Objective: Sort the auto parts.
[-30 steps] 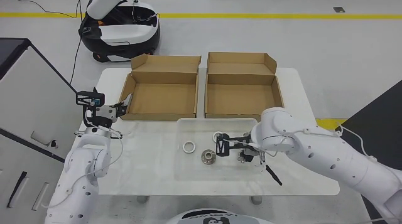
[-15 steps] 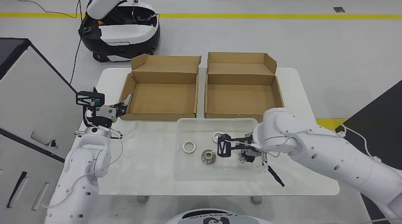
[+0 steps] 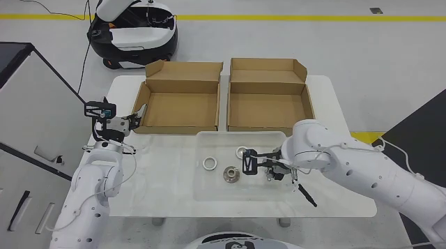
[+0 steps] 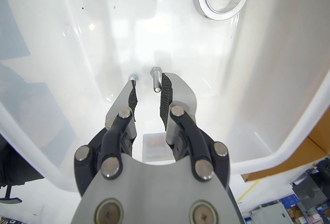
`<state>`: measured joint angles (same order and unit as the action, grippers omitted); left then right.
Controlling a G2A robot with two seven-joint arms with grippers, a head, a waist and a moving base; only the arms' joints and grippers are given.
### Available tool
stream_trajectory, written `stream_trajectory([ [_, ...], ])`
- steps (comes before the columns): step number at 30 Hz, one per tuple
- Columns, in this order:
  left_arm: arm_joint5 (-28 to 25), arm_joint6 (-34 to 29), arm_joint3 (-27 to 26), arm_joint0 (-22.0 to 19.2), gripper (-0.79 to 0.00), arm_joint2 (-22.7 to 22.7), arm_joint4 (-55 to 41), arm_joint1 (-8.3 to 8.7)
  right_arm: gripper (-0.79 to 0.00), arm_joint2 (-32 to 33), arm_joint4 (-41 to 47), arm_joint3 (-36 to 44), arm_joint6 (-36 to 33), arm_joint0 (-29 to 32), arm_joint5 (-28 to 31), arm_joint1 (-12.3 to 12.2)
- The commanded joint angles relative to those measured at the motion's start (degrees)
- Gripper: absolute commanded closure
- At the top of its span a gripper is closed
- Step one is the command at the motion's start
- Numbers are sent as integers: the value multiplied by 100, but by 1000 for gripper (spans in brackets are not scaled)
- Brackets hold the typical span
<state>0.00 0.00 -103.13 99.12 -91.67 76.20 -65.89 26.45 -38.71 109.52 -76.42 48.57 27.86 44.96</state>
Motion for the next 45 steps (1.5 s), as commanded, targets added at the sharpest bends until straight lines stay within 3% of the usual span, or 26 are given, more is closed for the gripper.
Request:
stream_trajectory([
  [1, 0, 0, 0, 0, -785, 0, 0, 0, -166, -13, 6, -8, 1, -8, 1, -1],
  [12, 0, 0, 0, 0, -785, 0, 0, 0, -142, -47, -4, -59, 6, -11, 6, 14],
  [14, 0, 0, 0, 0, -785, 0, 0, 0, -92, -52, 3, -55, 8, -8, 8, 17],
  [15, 0, 0, 0, 0, -785, 0, 0, 0, 0, -55, 10, -60, 4, -9, 4, 18],
  [30, 0, 0, 0, 0, -785, 0, 0, 0, 0, -34, 122, 59, -31, -86, -31, -25],
  [45, 0, 0, 0, 0, -785, 0, 0, 0, 0, 577, 532, 392, 45, -194, -79, -144],
])
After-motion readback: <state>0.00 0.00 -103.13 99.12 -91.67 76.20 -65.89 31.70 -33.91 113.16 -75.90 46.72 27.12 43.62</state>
